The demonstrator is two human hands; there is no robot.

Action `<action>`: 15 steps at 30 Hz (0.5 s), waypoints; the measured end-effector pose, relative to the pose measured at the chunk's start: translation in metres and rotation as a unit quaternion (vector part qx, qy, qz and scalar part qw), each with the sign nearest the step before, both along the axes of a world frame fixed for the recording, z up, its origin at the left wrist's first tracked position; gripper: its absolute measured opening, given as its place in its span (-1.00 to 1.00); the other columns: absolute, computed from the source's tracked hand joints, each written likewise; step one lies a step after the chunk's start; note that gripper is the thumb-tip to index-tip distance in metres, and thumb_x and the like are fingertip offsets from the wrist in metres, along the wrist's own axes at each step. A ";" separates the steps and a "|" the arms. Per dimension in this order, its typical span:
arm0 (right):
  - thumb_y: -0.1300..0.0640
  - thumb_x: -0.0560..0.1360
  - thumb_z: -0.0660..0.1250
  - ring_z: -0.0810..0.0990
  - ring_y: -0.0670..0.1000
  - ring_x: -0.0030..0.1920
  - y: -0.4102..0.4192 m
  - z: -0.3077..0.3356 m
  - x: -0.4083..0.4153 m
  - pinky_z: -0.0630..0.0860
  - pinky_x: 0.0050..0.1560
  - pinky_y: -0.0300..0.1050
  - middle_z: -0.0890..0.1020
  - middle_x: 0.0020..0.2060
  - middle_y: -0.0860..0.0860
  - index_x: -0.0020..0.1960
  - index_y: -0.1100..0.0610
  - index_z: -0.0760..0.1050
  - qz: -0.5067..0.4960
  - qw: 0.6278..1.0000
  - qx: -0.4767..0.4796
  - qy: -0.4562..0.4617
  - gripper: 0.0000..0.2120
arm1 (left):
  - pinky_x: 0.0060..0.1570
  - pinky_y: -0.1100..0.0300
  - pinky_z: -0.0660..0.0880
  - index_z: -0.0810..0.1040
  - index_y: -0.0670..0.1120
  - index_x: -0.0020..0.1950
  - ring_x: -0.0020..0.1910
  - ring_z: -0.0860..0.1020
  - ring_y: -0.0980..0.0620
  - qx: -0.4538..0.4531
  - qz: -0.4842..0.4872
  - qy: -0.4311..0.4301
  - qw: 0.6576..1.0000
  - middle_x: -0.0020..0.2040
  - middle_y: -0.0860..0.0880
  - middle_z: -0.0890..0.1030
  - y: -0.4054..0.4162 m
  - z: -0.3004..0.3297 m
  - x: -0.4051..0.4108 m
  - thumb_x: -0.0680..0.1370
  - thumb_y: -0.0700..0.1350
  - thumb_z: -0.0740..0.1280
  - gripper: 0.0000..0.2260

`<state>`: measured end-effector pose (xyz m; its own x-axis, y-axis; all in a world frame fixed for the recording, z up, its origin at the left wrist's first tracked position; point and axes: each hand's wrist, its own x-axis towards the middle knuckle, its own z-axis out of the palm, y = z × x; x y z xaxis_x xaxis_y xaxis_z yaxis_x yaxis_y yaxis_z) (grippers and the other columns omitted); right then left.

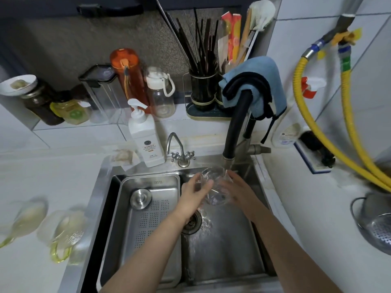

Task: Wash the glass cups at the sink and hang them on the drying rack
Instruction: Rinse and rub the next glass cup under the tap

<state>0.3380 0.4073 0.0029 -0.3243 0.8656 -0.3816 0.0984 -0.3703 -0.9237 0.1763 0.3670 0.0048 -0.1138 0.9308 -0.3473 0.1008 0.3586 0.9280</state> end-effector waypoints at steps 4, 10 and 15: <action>-0.19 0.45 0.36 0.57 0.00 0.17 0.005 0.011 -0.004 0.58 0.03 -0.03 0.52 0.25 -0.05 0.39 -0.08 0.35 0.006 0.999 -0.026 -0.029 -0.45 | 0.29 0.34 0.21 0.22 0.13 0.52 0.37 0.25 0.18 0.065 -0.089 0.117 0.987 0.38 0.10 0.25 -0.002 -0.001 -0.003 0.44 0.08 0.47 -0.29; -0.16 0.55 0.21 0.60 -0.09 0.02 0.004 0.031 0.016 0.53 0.08 -0.05 0.61 0.02 -0.10 -0.01 -0.18 0.53 0.058 0.996 0.030 -0.066 -0.85 | -0.12 0.57 0.41 0.41 0.16 0.20 0.05 0.51 0.29 0.028 -0.063 0.004 0.998 0.13 0.15 0.52 0.007 0.004 0.012 0.44 -0.11 0.50 -0.57; -0.39 0.42 0.19 0.59 0.07 -0.12 0.020 0.019 0.041 0.53 0.03 0.01 0.64 -0.14 0.06 0.01 0.09 0.60 -0.002 0.994 -0.057 -0.095 -0.43 | -0.21 0.48 0.42 0.46 0.06 0.15 -0.07 0.53 0.25 -0.018 0.007 -0.039 0.999 -0.01 0.11 0.56 0.020 0.011 0.041 0.43 0.02 0.49 -0.65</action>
